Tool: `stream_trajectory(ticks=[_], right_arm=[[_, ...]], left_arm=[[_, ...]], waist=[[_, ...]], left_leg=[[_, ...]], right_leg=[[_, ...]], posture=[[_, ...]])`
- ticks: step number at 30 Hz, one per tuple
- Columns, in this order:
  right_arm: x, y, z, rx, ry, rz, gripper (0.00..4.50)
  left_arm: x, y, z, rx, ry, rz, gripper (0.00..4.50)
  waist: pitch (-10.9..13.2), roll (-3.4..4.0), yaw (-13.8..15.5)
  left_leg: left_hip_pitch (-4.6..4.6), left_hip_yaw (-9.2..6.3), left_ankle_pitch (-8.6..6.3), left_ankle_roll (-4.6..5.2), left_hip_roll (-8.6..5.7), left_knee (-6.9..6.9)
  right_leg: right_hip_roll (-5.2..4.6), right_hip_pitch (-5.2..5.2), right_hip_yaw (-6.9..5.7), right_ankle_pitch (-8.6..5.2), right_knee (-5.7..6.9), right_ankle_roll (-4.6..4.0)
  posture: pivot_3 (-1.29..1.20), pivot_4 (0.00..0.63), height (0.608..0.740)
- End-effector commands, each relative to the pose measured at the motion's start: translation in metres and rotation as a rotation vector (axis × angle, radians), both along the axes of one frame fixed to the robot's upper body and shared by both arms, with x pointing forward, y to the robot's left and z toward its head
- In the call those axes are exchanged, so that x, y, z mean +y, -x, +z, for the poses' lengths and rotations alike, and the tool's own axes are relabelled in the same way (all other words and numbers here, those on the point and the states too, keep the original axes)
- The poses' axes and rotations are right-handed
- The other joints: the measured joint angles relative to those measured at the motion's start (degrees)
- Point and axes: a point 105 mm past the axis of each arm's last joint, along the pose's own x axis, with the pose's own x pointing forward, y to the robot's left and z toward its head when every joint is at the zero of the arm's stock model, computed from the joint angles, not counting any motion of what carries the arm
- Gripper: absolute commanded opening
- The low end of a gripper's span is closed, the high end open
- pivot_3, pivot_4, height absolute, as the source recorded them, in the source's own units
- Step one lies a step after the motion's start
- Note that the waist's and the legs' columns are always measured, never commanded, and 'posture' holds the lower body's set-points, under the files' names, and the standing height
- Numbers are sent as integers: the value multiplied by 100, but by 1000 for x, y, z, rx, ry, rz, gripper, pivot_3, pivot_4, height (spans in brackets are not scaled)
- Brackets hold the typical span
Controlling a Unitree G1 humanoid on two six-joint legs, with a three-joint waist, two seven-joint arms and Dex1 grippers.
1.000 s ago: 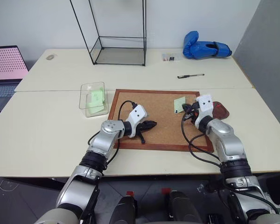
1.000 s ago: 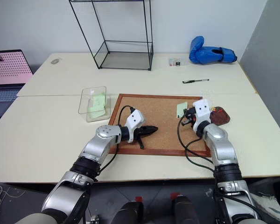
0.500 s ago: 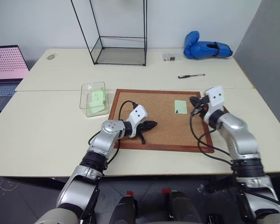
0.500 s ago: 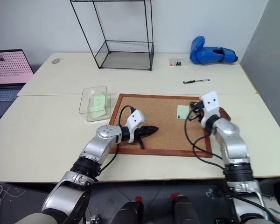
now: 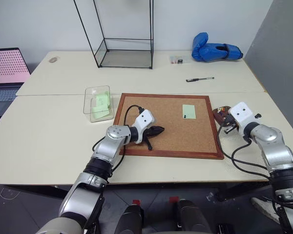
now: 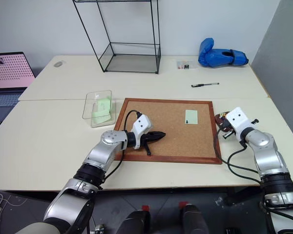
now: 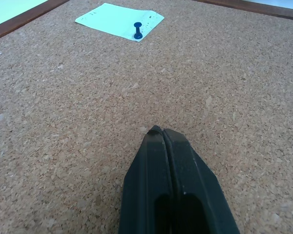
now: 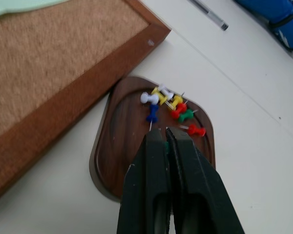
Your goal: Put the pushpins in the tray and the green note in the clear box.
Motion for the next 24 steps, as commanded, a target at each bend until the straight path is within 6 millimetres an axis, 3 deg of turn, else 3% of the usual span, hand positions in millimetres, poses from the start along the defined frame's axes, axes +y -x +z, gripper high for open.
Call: stream_trajectory(ticks=[1, 10, 18, 24], right_arm=[[-7, -2, 8, -29, 45, -8, 241], [-12, -5, 13, -37, 30, -25, 2122], [-16, -9, 34, -99, -30, -56, 3661], [-9, -12, 56, -143, -122, -40, 3661]], left_arm=[[8, 12, -39, 121, -101, 2, 0], [9, 13, -39, 120, -105, 0, 0], [8, 12, -40, 117, -109, -5, 0], [9, 12, -40, 119, -111, -6, 0]], waist=[[0, 0, 1], [-1, -1, 1], [-1, -1, 1], [-1, -1, 2]], left_leg=[[0, 0, 0, 0, 0, 0], [2, -1, 0, 0, 1, 0], [2, -1, 0, 0, 0, 0], [2, -1, 0, 0, 1, 0]], right_leg=[[0, 0, 0, 0, 0, 0], [0, 2, -2, 0, 0, 0], [0, 2, -1, 0, 0, 0], [0, 2, -1, 0, 1, 0]], posture=[[0, 150, 740], [0, 150, 740], [0, 150, 740], [0, 150, 740]])
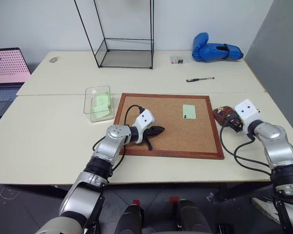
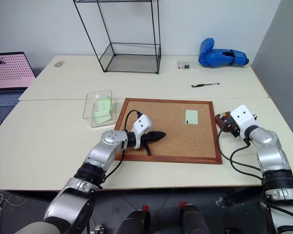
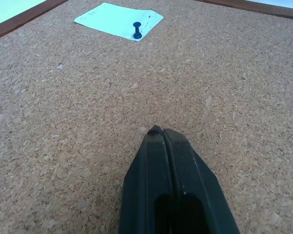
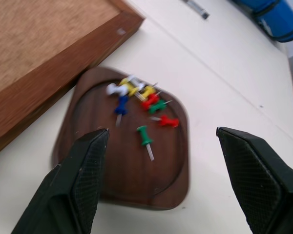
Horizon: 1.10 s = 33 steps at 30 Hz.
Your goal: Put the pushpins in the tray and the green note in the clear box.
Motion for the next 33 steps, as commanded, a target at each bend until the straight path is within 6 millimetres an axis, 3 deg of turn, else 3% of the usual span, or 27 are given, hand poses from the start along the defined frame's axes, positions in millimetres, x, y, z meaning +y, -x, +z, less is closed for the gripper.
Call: stream_trajectory(ticks=[1, 6, 13, 25, 33], right_arm=[[11, -2, 34, -89, -110, 46, 3661], [64, 7, 28, -18, -332, 242, 3661], [123, 8, 3, 6, -522, 345, 3661], [147, -11, -22, 19, -546, 322, 3661], [149, -20, -30, 16, -540, 293, 1886]], left_arm=[[9, 13, -40, 118, -108, -1, 0], [10, 12, -40, 119, -108, 3, 0], [10, 12, -38, 119, -104, 6, 0], [11, 12, -38, 120, -105, 8, 0], [11, 12, -37, 116, -102, 10, 0]], waist=[[0, 0, 4], [0, 0, -9], [-1, 0, -5], [-2, 0, -12], [-2, 0, -21]], left_leg=[[0, 0, 0, 0, 0, 0], [0, -2, 0, 0, 2, 0], [0, -5, 0, 0, 2, -1], [2, -5, 0, 0, 2, -1], [2, -4, 0, 0, 2, -1]], right_leg=[[0, 0, -1, 0, 0, 0], [1, 0, -1, 0, 0, 0], [2, 1, -3, 0, 0, 0], [2, -1, -3, 0, 3, -1], [2, -1, -1, 0, 3, -1]], posture=[[0, 150, 740], [0, 150, 740], [0, 150, 740], [0, 150, 740], [0, 150, 740]])
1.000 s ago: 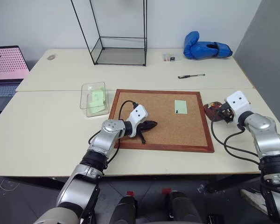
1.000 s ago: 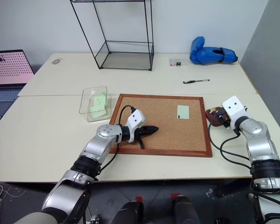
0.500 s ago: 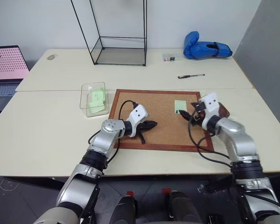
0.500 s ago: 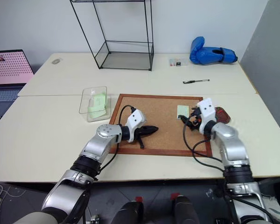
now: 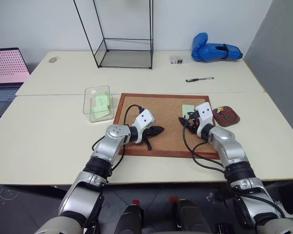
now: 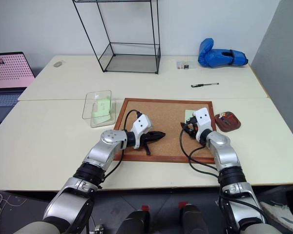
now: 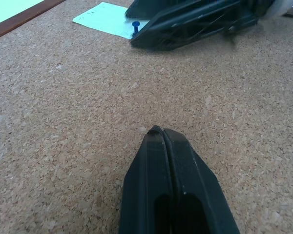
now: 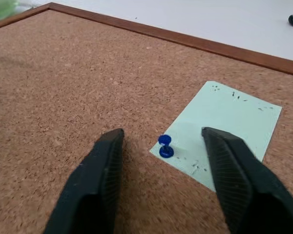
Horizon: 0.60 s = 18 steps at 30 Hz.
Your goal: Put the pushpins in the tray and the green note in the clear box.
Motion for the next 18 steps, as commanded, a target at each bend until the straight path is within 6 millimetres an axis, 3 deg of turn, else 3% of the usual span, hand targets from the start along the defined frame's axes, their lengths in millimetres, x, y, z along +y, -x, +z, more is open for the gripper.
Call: stream_trajectory(ticks=[1, 9, 13, 18], right_arm=[[-1, -5, 12, -52, -12, -7, 1650], [0, 0, 16, -63, -32, 20, 13], [2, 4, 24, -85, -39, 48, 4], [14, 13, 49, -187, 6, 157, 4]], left_arm=[[9, 12, -38, 117, -96, 14, 0], [10, 13, -38, 121, -96, 16, 0], [10, 13, -39, 122, -96, 16, 0], [10, 11, -39, 120, -94, 36, 0]], waist=[[0, 0, 0], [0, 0, 0], [0, 0, 3], [0, 0, 10]], left_leg=[[0, -2, 0, 0, 0, 0], [0, -2, 0, 0, 1, 0], [-2, -2, 0, 0, 0, 0], [-5, -2, 0, 0, -1, -2]], right_leg=[[0, 0, -1, 0, 0, 0], [0, 0, -1, 0, 1, 0], [0, -1, -1, 0, 0, 0], [0, -3, -1, 0, -2, -1]], posture=[[0, 150, 740], [0, 150, 740], [0, 150, 740], [0, 150, 740]])
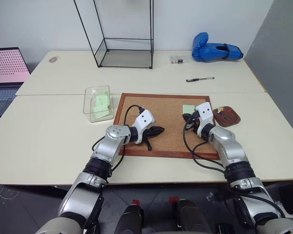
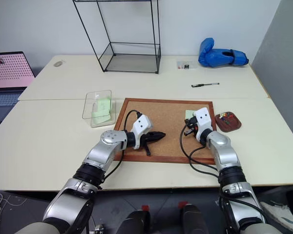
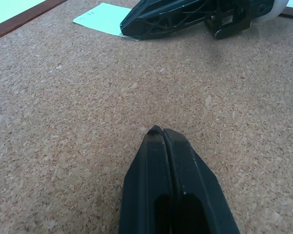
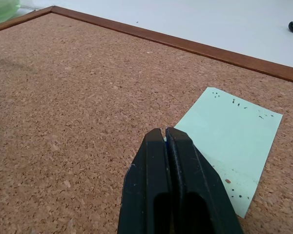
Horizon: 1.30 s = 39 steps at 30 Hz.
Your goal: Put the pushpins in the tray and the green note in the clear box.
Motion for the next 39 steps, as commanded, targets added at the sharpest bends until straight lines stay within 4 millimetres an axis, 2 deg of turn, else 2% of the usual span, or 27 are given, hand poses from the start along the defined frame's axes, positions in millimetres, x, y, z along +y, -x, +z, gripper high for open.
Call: stream_trajectory(ticks=[1, 4, 9, 15, 16, 19, 25, 26, 27, 31, 32, 34, 38, 39], right_arm=[[17, 8, 51, -195, 13, 136, 4], [20, 11, 68, -253, 44, 182, 4], [26, 18, 79, -310, 107, 252, 4], [31, 24, 84, -342, 145, 297, 4], [32, 24, 85, -344, 143, 300, 0], [35, 26, 87, -348, 137, 309, 0], [39, 27, 90, -351, 128, 324, 0], [40, 28, 91, -352, 126, 328, 0], [41, 28, 92, -352, 124, 332, 0], [43, 29, 96, -352, 120, 344, 0], [43, 29, 96, -350, 118, 346, 0], [44, 30, 98, -341, 114, 350, 0], [46, 33, 101, -313, 91, 361, 0], [47, 34, 103, -306, 84, 364, 0]], left_arm=[[11, 8, -39, 122, -94, 46, 0], [11, 1, -34, 111, -71, 78, 0], [11, -13, -19, 86, 5, 159, 0], [17, -28, 27, 95, 234, 256, 0], [22, -30, 36, 96, 281, 277, 297], [32, -31, 55, 101, 363, 301, 677], [31, -22, 71, 47, 357, 237, 1785], [28, -21, 74, 27, 348, 214, 2103], [26, -20, 75, 9, 337, 194, 2189], [16, -20, 79, -56, 295, 130, 3047], [13, -19, 79, -73, 279, 107, 3125], [8, -18, 78, -117, 239, 61, 3647], [0, -23, 78, -183, 190, 17, 4193], [-2, -25, 78, -189, 187, 11, 4193]], waist=[[0, 0, 0], [-1, 1, -3], [-1, 0, 19], [3, -4, -2], [4, -5, -18], [10, -8, -57], [19, -20, -35], [20, -21, -31], [20, -21, -24], [20, -21, -7], [20, -22, -6], [20, -22, -2], [20, -22, 4], [20, -22, 7]], left_leg=[[-1, 0, 0, 0, 0, 0], [4, 1, 0, 0, 1, 1], [7, -2, 3, 4, 0, 10], [1, -2, 6, 7, 2, 11], [0, -2, 6, 7, 3, 9], [-10, -4, 6, 6, 3, 6], [-22, -2, 5, 4, -4, 2], [-22, -1, 5, 4, -4, 2], [-22, -2, 5, 4, -4, 2], [-21, -1, 5, 4, -3, 2], [-21, -1, 5, 4, -3, 2], [-21, -1, 5, 4, -3, 2], [-22, 0, 5, 4, -3, 2], [-22, 0, 5, 4, -3, 2]], right_leg=[[0, 0, 0, 0, 0, 0], [0, 2, 0, 0, 2, 1], [0, 9, -2, 6, 3, 11], [0, 1, -2, 8, 5, 14], [1, -2, -2, 8, 5, 14], [2, -11, -3, 8, 3, 13], [-5, -18, -1, 7, -6, 12], [-6, -18, 0, 7, -6, 12], [-6, -18, -1, 7, -6, 12], [-5, -18, 0, 7, -6, 12], [-5, -18, -1, 7, -6, 11], [-5, -18, -1, 7, -6, 11], [-5, -18, -1, 7, -6, 11], [-5, -18, -1, 7, -6, 11]], posture=[[0, 150, 740], [0, 150, 740], [0, 150, 740], [0, 150, 740], [0, 150, 740], [0, 150, 740], [0, 150, 740], [0, 150, 740], [0, 150, 740], [0, 150, 740], [0, 150, 740], [0, 150, 740], [0, 150, 740], [0, 150, 740]])
